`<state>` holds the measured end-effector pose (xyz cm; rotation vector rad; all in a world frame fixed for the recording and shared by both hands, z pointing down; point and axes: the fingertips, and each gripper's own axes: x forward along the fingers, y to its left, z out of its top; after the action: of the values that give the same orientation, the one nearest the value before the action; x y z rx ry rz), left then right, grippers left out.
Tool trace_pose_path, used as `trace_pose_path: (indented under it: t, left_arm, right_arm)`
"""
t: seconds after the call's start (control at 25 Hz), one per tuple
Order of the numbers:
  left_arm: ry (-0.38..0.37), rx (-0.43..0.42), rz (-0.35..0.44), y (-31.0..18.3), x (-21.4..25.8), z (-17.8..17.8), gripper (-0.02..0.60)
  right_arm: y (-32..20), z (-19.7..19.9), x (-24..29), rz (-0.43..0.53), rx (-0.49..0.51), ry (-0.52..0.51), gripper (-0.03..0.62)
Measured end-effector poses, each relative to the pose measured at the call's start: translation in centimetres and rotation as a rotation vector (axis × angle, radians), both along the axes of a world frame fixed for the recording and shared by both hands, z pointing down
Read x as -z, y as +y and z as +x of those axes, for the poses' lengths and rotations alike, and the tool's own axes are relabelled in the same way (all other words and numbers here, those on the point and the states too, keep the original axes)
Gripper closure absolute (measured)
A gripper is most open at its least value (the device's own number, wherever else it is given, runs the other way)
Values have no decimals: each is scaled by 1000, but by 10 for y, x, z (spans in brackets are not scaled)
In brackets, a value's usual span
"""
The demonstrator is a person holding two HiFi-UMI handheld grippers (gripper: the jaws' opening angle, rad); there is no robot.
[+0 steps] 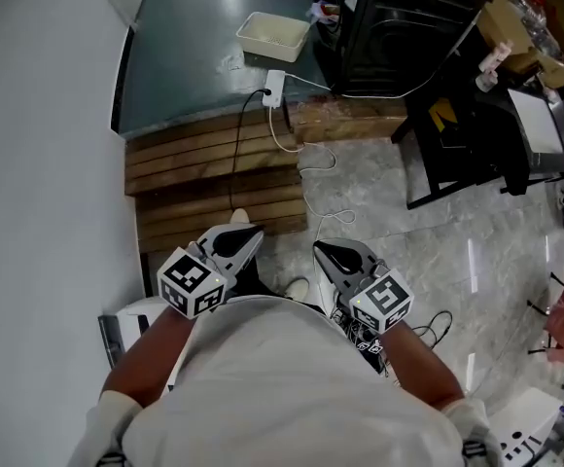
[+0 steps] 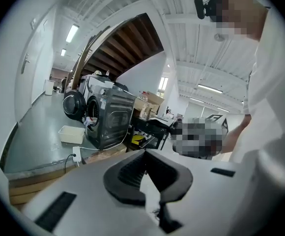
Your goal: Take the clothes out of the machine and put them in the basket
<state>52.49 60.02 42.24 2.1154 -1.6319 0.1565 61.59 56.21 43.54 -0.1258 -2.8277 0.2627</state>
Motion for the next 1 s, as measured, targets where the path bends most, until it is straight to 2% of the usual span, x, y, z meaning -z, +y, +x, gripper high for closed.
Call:
trace_pose_path:
  t: [0.16,0.2,0.24,0.28,0.32,0.36,0.44,0.52,0.56,0.64,0.72,0.84,1.0]
  left_arm:
    - [-27,37,15,2,1,-16,584]
    - [-32,38,14,1,2,-20,514]
    - [-35,41,15,0,2,-24,418]
    - [-36,48,19,-2,3,-28,423]
    - [-39,55,26,-3,3,-32,456]
    - [-44,58,31,-6,3,-38,455]
    - [-48,56,36,-11,0,-53,414]
    - [-31,54,44,-15,-4,-75,417]
    - [-22,51,51,-18,-6,-87,417]
    - [-13,42,67,-27,-10,-116,360]
    - [-4,42,76,-41,-14,-152,343]
    - [31,50,97,-64,-21,-218,327]
    - [64,16,106,-87,-13,-301,327]
  right_arm:
    - [5,-10,-5,25,12,-7,599]
    - [5,-13,-6,24,14,-9,592]
    - [4,-16,-7,19,16,-7,592]
    - [3,-20,-9,13,16,-3,591]
    - [1,-24,-11,9,14,2,586]
    - [0,-29,-13,7,11,7,578]
    - [-3,-43,-19,1,11,24,545]
    - [-3,-63,-26,-8,12,46,545]
    - [-3,-74,-30,-12,13,60,545]
    - [-4,-100,-38,-19,25,101,545]
    - [-7,-132,-48,-14,50,150,545]
    - [-22,-191,-58,-8,67,214,545]
    - [-40,-279,-48,-7,68,288,545]
